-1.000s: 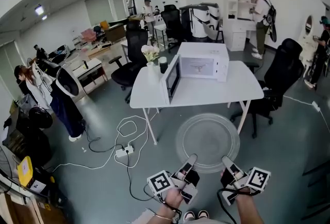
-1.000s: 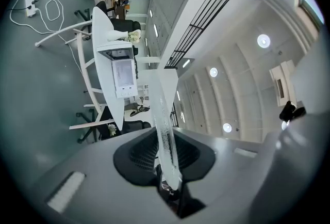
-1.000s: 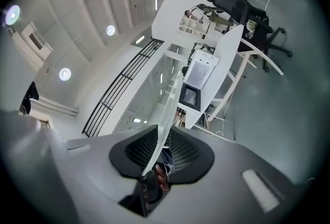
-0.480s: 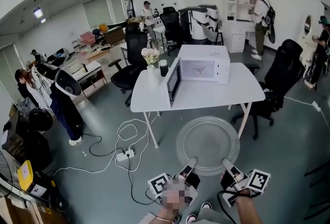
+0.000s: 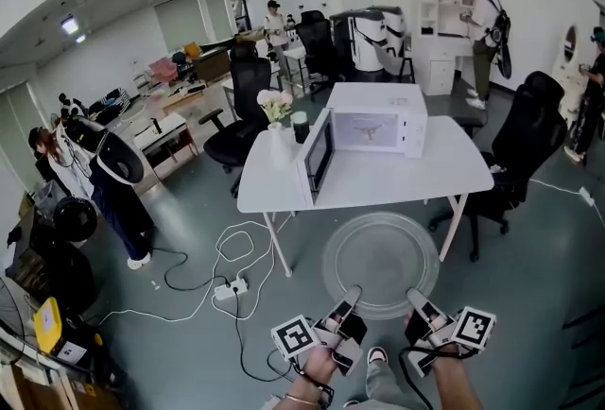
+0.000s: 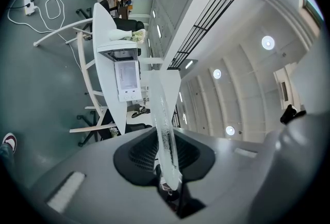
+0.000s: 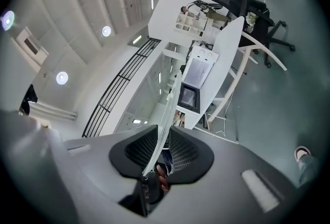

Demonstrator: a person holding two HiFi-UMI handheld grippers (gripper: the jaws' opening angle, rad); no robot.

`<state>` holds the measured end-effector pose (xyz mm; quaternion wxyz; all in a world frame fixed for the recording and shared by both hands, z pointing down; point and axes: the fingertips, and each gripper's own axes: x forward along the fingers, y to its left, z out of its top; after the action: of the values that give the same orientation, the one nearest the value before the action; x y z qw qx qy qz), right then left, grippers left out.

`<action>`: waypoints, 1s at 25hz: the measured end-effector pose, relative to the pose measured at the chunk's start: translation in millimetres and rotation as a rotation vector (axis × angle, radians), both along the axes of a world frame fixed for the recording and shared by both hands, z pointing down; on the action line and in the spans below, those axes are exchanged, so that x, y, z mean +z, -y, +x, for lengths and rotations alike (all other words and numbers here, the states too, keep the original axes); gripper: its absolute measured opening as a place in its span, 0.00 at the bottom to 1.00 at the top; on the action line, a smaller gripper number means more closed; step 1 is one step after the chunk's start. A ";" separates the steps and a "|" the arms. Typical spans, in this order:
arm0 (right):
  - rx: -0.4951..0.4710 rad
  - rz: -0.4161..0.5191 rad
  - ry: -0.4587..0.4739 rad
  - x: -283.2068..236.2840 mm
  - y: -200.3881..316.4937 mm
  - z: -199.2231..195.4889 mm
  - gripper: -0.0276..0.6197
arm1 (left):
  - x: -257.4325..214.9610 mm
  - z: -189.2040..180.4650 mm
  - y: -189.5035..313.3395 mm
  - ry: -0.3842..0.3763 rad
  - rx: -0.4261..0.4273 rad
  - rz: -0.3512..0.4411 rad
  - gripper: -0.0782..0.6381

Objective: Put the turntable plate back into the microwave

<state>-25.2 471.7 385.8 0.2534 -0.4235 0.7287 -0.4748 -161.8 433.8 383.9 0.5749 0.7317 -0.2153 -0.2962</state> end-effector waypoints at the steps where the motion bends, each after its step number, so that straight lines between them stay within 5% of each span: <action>1: -0.003 -0.002 0.007 -0.2 7.0 3.3 0.16 | -0.2 3.8 6.7 -0.001 -0.001 -0.004 0.17; 25: -0.093 -0.027 0.004 6.6 223.1 103.8 0.15 | 1.1 101.3 212.6 0.014 -0.071 -0.008 0.17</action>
<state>78.6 248.5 392.4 0.2268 -0.3915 0.7406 -0.4968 -60.5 221.2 385.0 0.5655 0.7233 -0.2463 -0.3105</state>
